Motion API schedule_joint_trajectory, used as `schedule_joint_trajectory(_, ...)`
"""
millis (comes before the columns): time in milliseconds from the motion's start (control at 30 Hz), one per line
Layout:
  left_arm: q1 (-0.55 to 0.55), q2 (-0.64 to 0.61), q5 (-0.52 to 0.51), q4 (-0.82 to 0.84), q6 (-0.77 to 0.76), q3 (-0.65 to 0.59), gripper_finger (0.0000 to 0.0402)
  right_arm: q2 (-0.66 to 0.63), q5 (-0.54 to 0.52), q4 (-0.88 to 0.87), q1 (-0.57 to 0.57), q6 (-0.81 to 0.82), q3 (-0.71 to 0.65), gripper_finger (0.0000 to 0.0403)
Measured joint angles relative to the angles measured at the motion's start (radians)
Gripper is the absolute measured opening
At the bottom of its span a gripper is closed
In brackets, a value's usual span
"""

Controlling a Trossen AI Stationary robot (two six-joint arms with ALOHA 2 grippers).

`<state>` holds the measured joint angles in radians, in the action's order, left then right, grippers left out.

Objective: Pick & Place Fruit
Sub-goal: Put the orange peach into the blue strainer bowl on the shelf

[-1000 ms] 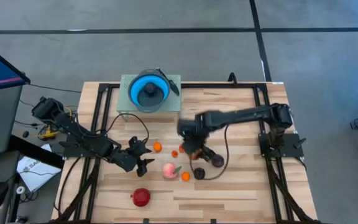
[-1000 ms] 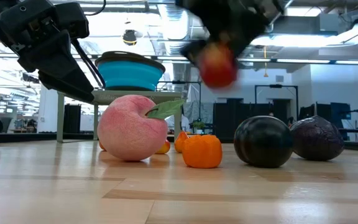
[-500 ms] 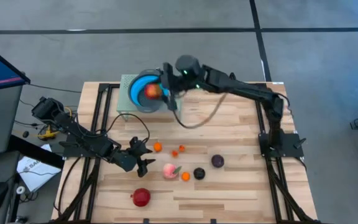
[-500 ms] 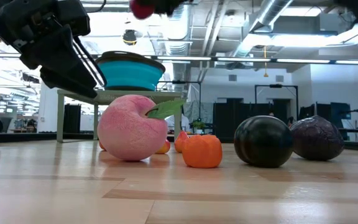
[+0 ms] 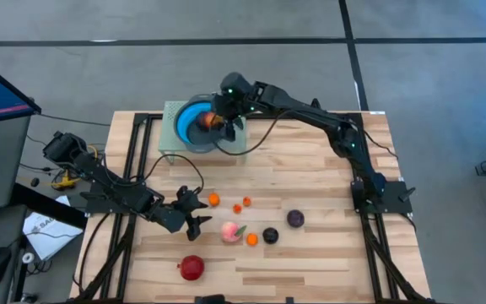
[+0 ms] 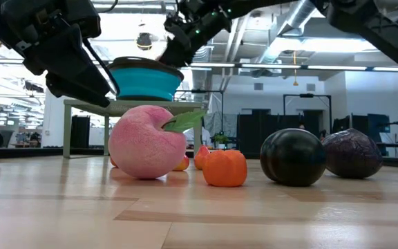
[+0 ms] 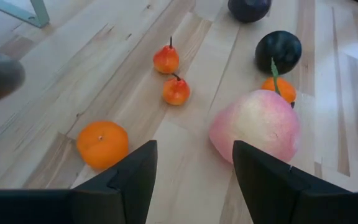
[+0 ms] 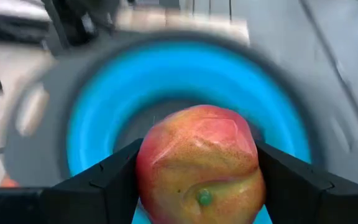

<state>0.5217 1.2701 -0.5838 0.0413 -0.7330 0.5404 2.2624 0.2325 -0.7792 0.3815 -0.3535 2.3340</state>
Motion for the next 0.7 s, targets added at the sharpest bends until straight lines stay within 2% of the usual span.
schedule_joint_trajectory(700, -0.001, 0.000, -0.019, -0.029, 0.047, 0.000, 0.0204, 0.049, 0.002, -0.046, 0.012, -0.009, -0.001, 0.0271)
